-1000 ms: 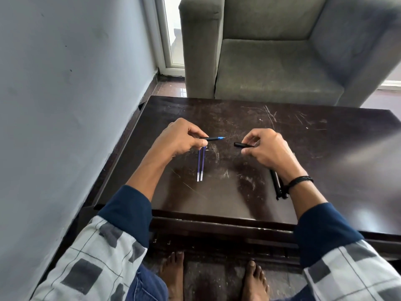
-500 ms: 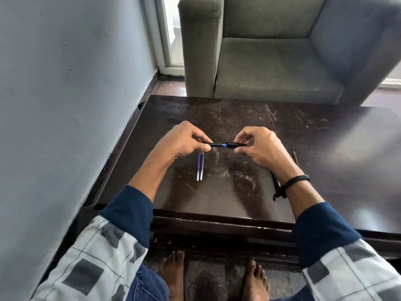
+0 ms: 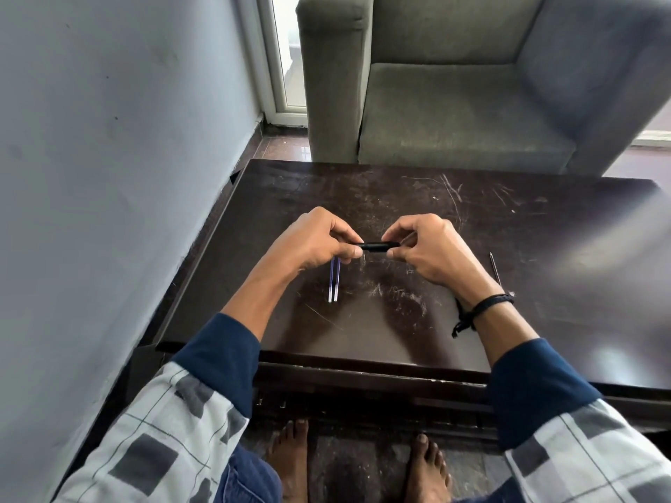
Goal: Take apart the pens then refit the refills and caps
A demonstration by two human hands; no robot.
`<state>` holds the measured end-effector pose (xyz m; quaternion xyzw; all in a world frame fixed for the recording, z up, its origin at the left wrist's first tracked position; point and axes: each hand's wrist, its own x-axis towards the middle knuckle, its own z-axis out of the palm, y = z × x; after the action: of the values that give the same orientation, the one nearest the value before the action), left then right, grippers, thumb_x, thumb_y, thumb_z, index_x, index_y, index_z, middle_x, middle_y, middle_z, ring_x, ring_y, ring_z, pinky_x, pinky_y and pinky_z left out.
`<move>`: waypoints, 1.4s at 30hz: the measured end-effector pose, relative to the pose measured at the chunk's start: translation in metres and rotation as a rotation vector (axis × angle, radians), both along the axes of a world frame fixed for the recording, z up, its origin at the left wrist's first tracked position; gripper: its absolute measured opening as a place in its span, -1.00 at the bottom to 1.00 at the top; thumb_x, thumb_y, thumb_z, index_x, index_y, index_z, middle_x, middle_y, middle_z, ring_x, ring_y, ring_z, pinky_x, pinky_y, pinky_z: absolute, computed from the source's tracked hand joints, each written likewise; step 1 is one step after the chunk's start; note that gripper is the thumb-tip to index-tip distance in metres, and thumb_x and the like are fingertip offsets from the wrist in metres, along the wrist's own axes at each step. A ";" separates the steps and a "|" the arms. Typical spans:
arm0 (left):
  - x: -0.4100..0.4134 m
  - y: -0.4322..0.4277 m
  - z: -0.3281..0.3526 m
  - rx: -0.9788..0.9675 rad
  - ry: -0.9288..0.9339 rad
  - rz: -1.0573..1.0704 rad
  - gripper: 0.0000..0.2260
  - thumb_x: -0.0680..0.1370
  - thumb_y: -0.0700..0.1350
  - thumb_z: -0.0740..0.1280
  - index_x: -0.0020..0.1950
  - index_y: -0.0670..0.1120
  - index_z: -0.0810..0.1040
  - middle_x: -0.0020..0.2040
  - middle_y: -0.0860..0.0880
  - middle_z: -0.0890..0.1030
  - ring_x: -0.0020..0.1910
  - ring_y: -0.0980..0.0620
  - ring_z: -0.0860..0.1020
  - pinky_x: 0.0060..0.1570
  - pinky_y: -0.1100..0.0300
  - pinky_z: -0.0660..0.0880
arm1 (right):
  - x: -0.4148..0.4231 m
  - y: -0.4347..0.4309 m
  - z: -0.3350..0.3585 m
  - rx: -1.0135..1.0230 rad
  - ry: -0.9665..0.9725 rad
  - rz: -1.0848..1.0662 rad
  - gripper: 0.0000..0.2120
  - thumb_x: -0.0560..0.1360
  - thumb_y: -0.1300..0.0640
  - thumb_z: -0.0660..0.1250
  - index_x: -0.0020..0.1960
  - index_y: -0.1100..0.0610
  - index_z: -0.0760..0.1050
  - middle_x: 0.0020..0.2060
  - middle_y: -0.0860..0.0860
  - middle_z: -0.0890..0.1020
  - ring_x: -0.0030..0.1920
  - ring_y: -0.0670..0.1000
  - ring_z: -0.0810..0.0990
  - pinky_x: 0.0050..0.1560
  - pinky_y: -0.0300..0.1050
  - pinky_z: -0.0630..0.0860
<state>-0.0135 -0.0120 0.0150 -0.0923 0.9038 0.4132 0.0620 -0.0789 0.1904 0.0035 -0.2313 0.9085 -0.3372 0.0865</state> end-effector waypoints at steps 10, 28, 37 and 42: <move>0.001 0.004 -0.001 0.040 0.034 0.033 -0.91 0.49 -0.09 0.55 -0.04 0.07 0.76 -0.31 0.05 0.72 -0.26 0.25 0.62 -0.16 0.26 0.39 | 0.000 -0.002 -0.001 -0.041 0.017 0.024 -0.86 0.46 0.17 0.51 -0.08 -0.07 0.68 -0.21 -0.14 0.66 -0.15 -0.14 0.63 -0.22 -0.27 0.44; 0.004 0.009 -0.003 0.228 0.087 0.071 -0.90 0.44 -0.17 0.57 -0.08 0.01 0.78 -0.31 -0.05 0.73 -0.32 0.18 0.61 -0.17 0.26 0.44 | -0.002 0.007 0.010 -0.129 0.061 0.054 -0.83 0.43 0.25 0.55 -0.08 0.01 0.70 -0.25 -0.15 0.65 -0.21 -0.17 0.60 -0.15 -0.32 0.47; 0.003 0.012 0.003 0.304 0.133 0.095 -0.94 0.54 -0.13 0.50 -0.02 -0.04 0.75 -0.26 -0.09 0.74 -0.31 0.18 0.59 -0.28 0.39 0.47 | -0.005 0.010 0.011 -0.683 -0.356 -0.122 -0.81 0.43 0.35 0.53 0.03 0.27 0.64 -0.20 0.15 0.67 -0.19 0.05 0.65 -0.13 -0.21 0.62; 0.000 0.006 -0.002 0.234 0.141 0.133 -0.92 0.53 -0.14 0.51 0.00 -0.07 0.76 -0.24 -0.06 0.74 -0.37 0.24 0.58 -0.32 0.44 0.44 | -0.014 0.020 0.005 -0.732 -0.441 -0.266 -0.88 0.45 0.36 0.51 -0.02 0.29 0.64 -0.24 0.10 0.65 -0.18 0.05 0.65 -0.11 -0.22 0.62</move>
<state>-0.0138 -0.0059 0.0130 -0.1148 0.8434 0.5245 -0.0189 -0.0929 0.2108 0.0088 -0.0503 0.7111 -0.6859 0.1465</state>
